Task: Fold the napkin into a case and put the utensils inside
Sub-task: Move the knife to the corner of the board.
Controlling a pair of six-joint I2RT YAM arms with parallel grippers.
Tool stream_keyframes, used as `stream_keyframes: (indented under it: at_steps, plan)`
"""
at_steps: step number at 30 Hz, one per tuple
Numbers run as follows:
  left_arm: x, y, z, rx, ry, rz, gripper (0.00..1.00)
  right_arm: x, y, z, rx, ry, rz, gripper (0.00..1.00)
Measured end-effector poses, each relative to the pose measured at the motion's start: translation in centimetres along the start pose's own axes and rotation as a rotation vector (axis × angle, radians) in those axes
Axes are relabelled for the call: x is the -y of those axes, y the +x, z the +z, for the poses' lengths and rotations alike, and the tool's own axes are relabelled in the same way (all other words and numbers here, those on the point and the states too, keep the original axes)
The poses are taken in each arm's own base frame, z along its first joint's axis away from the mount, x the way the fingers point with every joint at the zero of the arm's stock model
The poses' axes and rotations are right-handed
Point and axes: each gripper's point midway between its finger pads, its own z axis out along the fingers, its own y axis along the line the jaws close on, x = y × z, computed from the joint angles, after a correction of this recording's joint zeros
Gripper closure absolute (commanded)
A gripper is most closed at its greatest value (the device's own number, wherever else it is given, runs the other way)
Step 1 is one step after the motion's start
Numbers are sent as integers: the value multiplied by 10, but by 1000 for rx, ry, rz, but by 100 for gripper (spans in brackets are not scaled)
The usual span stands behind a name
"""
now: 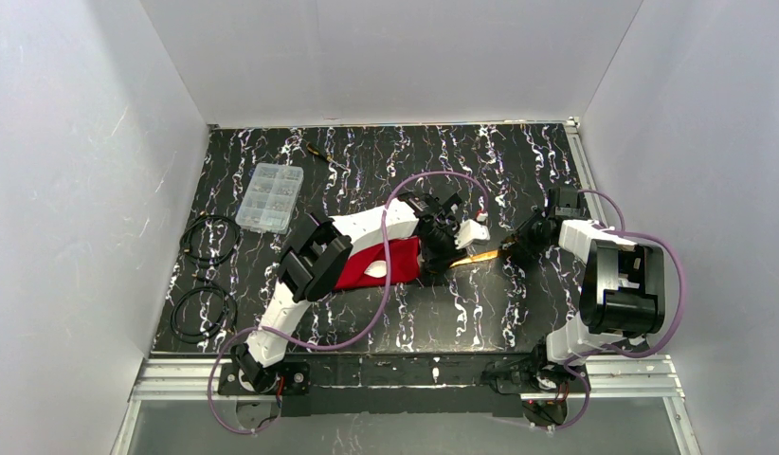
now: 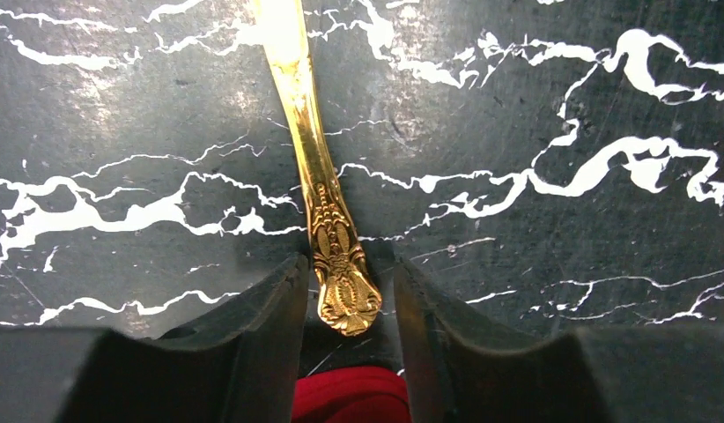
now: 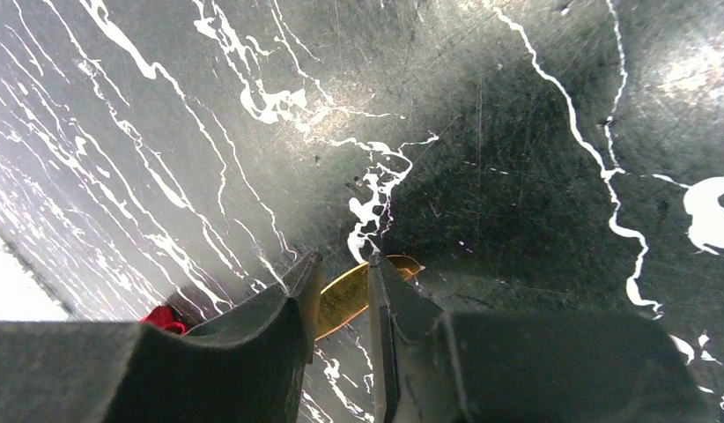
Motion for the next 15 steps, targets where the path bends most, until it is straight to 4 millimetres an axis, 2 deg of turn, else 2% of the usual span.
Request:
stream_keyframes:
  at_steps: [7,9,15]
  plan:
    - [6,11,-7,-47,23,-34,52,3,-5,0,22,22,-7,67]
    - [7,16,-9,-56,25,-30,39,4,-5,0,26,26,-7,67]
    - [7,22,-12,-70,3,-15,43,5,-7,0,35,32,-8,69]
